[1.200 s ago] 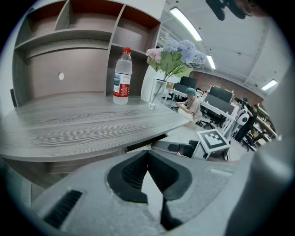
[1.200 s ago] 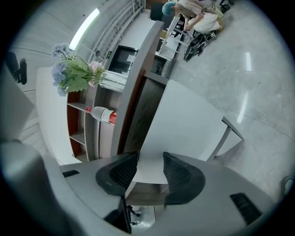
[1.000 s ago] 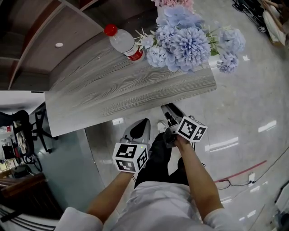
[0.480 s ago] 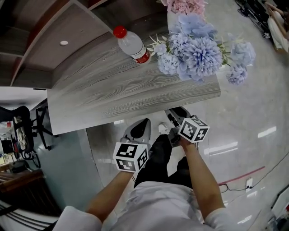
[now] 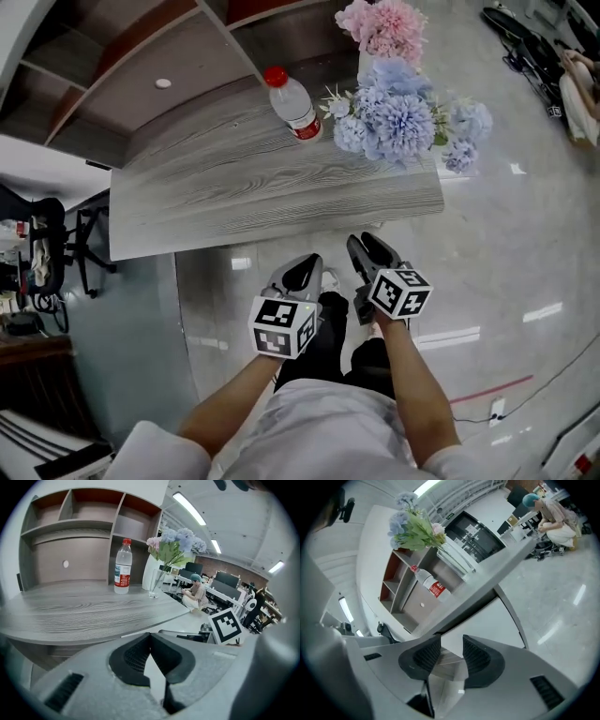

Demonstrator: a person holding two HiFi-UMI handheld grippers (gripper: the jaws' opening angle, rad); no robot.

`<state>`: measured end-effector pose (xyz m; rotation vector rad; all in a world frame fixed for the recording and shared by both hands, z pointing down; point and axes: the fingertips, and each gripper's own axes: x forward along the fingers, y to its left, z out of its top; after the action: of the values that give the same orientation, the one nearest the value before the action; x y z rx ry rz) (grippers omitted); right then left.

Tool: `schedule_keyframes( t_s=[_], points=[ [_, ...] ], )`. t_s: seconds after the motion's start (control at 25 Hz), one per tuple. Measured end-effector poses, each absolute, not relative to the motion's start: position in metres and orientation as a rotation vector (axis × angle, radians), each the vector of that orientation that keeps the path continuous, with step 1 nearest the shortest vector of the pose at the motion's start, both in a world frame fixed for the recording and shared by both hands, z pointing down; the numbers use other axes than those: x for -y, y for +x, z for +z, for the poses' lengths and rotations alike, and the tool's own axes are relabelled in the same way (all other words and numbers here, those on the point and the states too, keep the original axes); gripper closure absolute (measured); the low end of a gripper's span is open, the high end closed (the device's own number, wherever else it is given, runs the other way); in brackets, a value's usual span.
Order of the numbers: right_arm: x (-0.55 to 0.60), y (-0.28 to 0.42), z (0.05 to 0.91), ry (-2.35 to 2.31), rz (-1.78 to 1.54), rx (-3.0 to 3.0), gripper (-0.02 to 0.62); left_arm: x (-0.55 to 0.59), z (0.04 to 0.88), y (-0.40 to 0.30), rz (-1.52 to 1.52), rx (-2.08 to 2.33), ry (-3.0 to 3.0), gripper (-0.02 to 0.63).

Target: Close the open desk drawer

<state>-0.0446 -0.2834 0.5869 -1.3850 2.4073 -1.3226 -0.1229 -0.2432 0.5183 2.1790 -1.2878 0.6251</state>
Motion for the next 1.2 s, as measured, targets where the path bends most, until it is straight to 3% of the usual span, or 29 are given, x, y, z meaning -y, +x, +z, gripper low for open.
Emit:
schedule_keyframes(
  t_s=[0.32,1.2],
  points=[
    [0.251,-0.018,0.510,-1.387,-1.048,-2.636,0.529,0.224,0.480,-0.086,0.546,1.367,2.222,0.603],
    [0.162,0.018,0.404,-1.381,-0.689,-2.873,0.594,0.159,0.413,-0.013,0.421,1.426,2.306,0.603]
  ],
)
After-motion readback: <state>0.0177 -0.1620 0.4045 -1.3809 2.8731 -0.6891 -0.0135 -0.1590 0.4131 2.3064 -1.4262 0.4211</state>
